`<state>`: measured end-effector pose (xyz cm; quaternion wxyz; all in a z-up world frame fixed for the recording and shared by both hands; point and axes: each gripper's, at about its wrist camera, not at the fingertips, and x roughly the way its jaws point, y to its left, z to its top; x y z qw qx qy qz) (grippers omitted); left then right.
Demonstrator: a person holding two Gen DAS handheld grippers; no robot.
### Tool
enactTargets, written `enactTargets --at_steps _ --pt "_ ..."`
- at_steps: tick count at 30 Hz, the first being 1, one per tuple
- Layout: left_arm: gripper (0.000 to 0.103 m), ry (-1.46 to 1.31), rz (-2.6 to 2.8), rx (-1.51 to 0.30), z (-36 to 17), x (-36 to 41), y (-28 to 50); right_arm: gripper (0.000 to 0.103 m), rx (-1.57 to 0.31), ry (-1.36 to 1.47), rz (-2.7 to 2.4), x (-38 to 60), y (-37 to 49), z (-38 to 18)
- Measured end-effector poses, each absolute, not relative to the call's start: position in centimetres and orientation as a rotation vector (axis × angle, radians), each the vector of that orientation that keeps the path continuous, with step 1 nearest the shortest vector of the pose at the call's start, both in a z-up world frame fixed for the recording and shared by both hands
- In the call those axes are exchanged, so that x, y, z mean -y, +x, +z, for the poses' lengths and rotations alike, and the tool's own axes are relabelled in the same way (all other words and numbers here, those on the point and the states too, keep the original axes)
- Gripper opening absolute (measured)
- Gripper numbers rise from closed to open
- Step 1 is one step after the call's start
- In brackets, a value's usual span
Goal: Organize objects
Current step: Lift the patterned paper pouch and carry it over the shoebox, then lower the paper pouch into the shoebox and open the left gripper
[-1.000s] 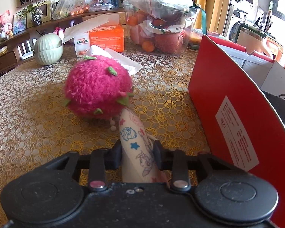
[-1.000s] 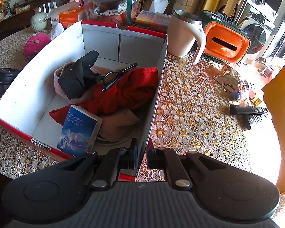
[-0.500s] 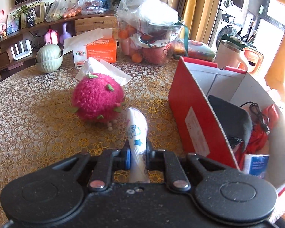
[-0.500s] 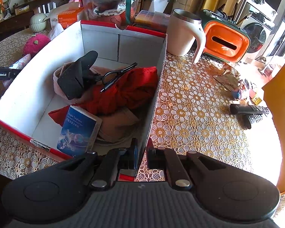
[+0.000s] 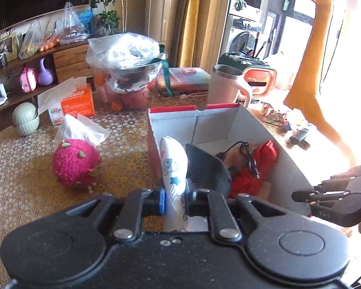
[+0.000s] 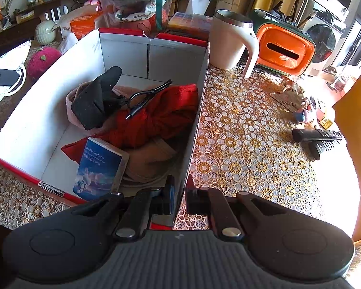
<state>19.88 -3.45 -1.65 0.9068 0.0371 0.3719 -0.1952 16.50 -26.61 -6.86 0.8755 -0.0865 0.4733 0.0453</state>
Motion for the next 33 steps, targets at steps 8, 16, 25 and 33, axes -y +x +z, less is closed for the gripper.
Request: enactTargets --at_steps 8,16,25,33 --pt "0.013 0.133 -0.477 -0.746 -0.6 7.8 20.2 0.009 -0.986 -0.176 0.097 26.7 16.5 -6.9" --pt "0.014 0.188 -0.517 -0.758 -1.1 11.8 21.5 0.009 -0.975 -0.185 0.105 26.7 16.3 -6.9" --pt "0.014 0.238 -0.490 -0.837 -4.7 14.7 24.9 0.009 -0.962 -0.183 0.115 26.9 16.0 -6.9" --pt "0.020 0.256 -0.458 -0.904 -7.6 15.2 27.1 0.009 -0.962 -0.178 0.123 27.1 16.0 -6.9"
